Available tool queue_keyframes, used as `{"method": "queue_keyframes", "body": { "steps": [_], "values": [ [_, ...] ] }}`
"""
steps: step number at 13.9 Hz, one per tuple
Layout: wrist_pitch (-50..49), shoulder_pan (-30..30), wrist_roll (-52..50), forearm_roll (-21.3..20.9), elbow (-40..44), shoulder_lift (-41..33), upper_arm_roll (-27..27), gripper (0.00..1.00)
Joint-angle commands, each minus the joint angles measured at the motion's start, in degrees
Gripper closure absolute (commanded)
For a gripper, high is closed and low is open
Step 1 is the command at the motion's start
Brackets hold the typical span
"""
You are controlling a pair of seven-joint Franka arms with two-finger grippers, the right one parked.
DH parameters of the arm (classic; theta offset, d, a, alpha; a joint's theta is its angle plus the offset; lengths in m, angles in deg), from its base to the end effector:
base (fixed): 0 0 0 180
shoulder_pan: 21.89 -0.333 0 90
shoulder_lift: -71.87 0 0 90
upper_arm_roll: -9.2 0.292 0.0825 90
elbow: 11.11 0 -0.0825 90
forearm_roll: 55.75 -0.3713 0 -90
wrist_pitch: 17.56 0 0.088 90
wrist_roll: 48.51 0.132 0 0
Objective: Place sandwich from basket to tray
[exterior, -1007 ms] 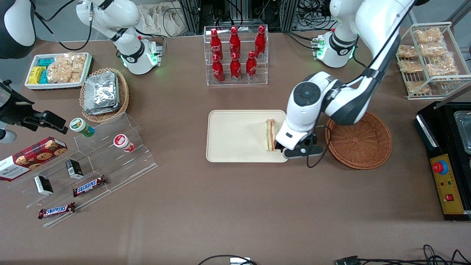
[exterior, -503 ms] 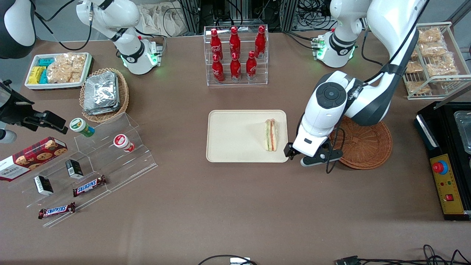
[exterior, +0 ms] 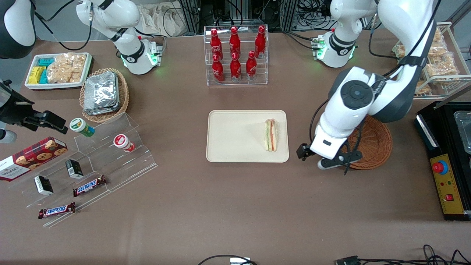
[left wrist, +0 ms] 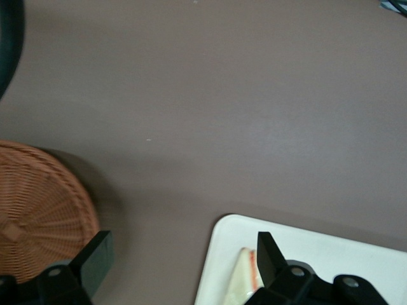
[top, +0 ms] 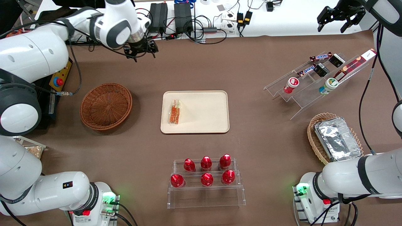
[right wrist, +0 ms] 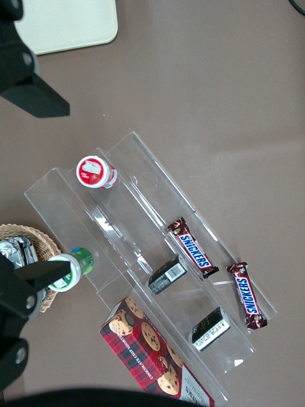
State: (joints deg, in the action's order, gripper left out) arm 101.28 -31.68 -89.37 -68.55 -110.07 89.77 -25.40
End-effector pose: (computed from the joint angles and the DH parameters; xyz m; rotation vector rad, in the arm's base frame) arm 0.5864 -0.2253 0.3933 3.0914 0.3289 0.1458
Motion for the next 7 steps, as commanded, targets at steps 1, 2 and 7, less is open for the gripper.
{"method": "queue_keyframes", "body": {
  "steps": [1,2,7],
  "values": [
    [-5.0,1.87,10.5,7.33,-0.53,-6.72,6.89,0.0],
    [-8.07,1.97,14.45,8.74,-0.36,-8.48,9.27,0.0],
    [-20.29,5.39,31.96,14.12,-0.36,-16.92,21.75,0.0]
  ]
}}
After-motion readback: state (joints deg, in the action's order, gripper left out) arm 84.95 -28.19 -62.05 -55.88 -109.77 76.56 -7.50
